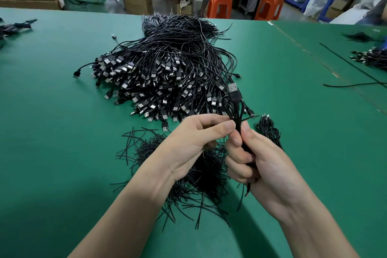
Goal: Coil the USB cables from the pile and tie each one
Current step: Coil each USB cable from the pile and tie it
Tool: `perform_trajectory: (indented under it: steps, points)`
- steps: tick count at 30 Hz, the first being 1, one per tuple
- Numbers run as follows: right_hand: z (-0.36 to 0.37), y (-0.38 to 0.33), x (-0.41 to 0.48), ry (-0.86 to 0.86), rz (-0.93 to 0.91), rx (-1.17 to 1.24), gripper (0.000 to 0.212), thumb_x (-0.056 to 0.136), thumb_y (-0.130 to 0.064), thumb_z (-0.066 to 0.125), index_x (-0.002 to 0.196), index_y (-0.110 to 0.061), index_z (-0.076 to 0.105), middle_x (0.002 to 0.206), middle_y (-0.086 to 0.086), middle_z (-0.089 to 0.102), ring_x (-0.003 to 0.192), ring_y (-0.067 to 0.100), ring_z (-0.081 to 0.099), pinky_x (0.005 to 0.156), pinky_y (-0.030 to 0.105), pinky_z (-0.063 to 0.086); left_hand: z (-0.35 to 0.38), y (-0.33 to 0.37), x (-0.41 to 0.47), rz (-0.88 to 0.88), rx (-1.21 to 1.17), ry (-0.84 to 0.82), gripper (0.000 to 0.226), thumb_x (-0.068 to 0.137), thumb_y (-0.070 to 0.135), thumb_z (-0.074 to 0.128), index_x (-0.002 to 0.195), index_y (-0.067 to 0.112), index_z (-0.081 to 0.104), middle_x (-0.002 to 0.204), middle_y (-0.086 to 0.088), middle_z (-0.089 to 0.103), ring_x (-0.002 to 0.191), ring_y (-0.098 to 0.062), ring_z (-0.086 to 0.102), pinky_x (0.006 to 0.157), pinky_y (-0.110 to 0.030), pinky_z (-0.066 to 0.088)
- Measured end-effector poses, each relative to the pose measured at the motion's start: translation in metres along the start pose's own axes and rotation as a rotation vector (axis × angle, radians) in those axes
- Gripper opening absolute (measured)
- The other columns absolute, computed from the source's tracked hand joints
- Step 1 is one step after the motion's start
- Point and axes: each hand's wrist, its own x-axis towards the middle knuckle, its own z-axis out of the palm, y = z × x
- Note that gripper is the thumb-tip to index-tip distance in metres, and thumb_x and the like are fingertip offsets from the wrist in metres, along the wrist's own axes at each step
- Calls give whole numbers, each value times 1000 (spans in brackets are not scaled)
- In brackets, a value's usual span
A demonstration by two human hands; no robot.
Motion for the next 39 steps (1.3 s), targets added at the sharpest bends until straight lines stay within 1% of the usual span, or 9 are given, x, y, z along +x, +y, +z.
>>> perform_trajectory:
  steps: [5, 9, 14, 19, 26, 29, 32, 35, 39]
  points:
    - [-4, -4, -4, -45, 51, -70, 37, 107, -44, 42, 80, -21, 52, 63, -6, 25, 47, 12, 17, 47, 25, 17, -2, -1, -2, -30, -20, -55, 20, 85, 42, 72, 74, 25, 75, 77, 5, 71, 88, -24, 55, 92, -46, 34]
    - [-7, -7, -6, -42, 69, -117, 38, 106, -45, 41, 80, -21, 53, 63, -4, 25, 44, 11, 18, 50, 29, 14, 0, -1, -2, -19, -12, -84, 20, 88, 40, 70, 77, 25, 77, 74, 6, 71, 79, -11, 59, 80, -34, 36]
    - [-3, -4, -7, 34, 105, -183, 45, 101, -57, 42, 73, -24, 53, 60, -5, 29, 44, 12, 20, 51, 28, 16, 2, -4, -1, 29, -35, -30, 14, 82, 38, 76, 86, 26, 81, 70, 0, 72, 73, -8, 64, 74, -21, 46]
    - [0, -2, -6, 63, 78, -198, 45, 100, -61, 42, 71, -27, 49, 62, -5, 27, 46, 14, 22, 50, 27, 18, 9, -8, 2, 85, 36, 68, 18, 82, 38, 77, 85, 21, 79, 78, -2, 71, 72, -8, 66, 80, -23, 50]
    - [1, -2, -4, 26, 72, -100, 35, 104, -45, 45, 80, -22, 55, 64, -3, 30, 48, 14, 24, 47, 23, 23, 14, -10, 5, 99, 121, 155, 21, 87, 35, 69, 69, 25, 72, 62, 5, 64, 58, -5, 60, 66, -14, 47]
    - [1, 2, -2, 212, -92, -395, 29, 102, -46, 49, 85, -24, 59, 67, 1, 50, 51, 21, 47, 51, 31, 41, 12, -8, 5, 112, 129, 163, 22, 91, 29, 66, 71, 23, 74, 66, 9, 67, 59, 1, 58, 62, -9, 45]
    - [-5, 3, -1, 489, -454, -810, 14, 97, -45, 60, 109, -38, 56, 89, -11, 64, 73, 14, 65, 64, 32, 54, 9, -2, 2, 90, 155, 105, 21, 93, 28, 64, 78, 26, 80, 78, 13, 74, 68, 9, 62, 63, -4, 44]
    - [-18, -6, 0, 440, -759, -1180, 19, 98, -37, 64, 116, -32, 60, 100, -17, 64, 85, 9, 64, 67, 17, 48, 8, -1, 2, 6, 256, 84, 25, 85, 43, 68, 79, 21, 77, 79, 10, 66, 70, 0, 54, 68, -16, 42]
    - [-28, -19, 5, 326, -922, -1339, 13, 97, -23, 68, 91, -13, 74, 87, -10, 68, 78, 0, 56, 70, 14, 40, 10, 0, 1, -88, 264, 43, 24, 82, 50, 68, 69, 30, 70, 70, 14, 50, 68, -2, 42, 68, -29, 34]
